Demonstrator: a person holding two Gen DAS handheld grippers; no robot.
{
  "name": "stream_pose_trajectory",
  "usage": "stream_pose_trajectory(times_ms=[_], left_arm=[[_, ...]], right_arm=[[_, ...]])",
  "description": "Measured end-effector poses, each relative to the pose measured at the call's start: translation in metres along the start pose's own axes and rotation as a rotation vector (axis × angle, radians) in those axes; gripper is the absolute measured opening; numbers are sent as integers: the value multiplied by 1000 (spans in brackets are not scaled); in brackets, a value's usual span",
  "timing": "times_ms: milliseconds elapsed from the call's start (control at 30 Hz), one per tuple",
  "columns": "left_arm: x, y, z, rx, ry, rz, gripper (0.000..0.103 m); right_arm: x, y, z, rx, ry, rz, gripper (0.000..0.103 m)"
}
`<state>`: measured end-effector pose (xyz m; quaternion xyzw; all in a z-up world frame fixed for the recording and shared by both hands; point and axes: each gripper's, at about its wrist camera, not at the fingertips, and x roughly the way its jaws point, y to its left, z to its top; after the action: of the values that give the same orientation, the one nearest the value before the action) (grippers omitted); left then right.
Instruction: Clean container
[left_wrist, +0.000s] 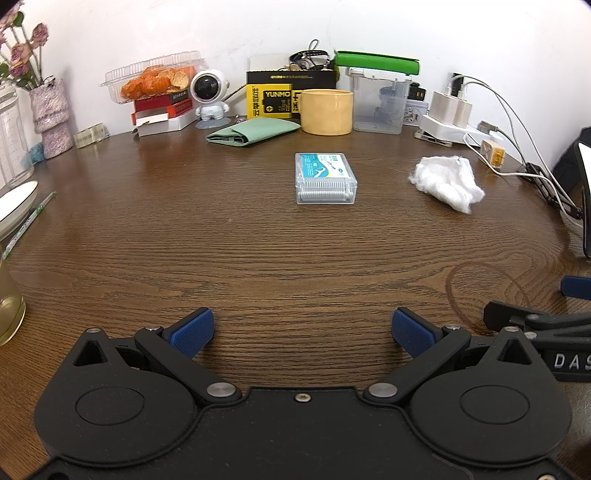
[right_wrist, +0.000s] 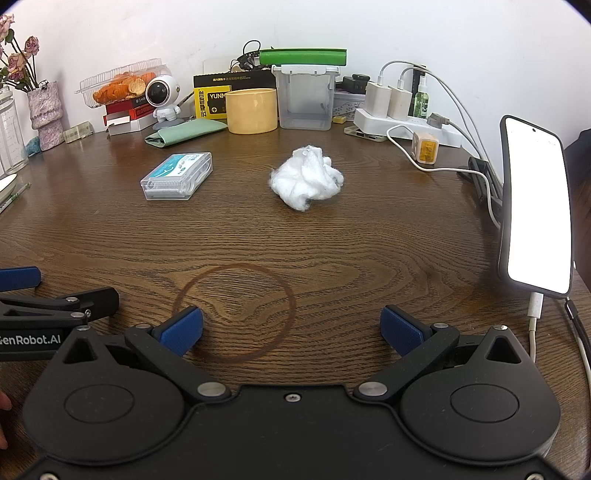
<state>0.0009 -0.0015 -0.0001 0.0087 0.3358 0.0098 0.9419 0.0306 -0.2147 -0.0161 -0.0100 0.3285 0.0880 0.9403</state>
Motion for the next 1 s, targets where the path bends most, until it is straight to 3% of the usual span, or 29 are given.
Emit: stream_pose_trajectory(times_ms=[100,233,333,467,567,700,1000], left_arm=[[1,1,1,9,1,-12,103],[3,5,13,5,59,-42,103],[-3,5,28,18,-23,-70,103],[6,0,60,-16,-116,-33,103],[34,-4,86,-51,-63,-16,103],[72,-22,109,16,-44,43,103],[121,-33,109,50,45,88,103]], right_arm=[[0,0,0,0,0,0,103],[0,0,0,0,0,0,103],[0,0,0,0,0,1,103],[0,1,1,0,0,1,103],[0,1,1,0,0,1,103],[0,2,2,0,0,1,103],[0,0,1,1,1,2,103]])
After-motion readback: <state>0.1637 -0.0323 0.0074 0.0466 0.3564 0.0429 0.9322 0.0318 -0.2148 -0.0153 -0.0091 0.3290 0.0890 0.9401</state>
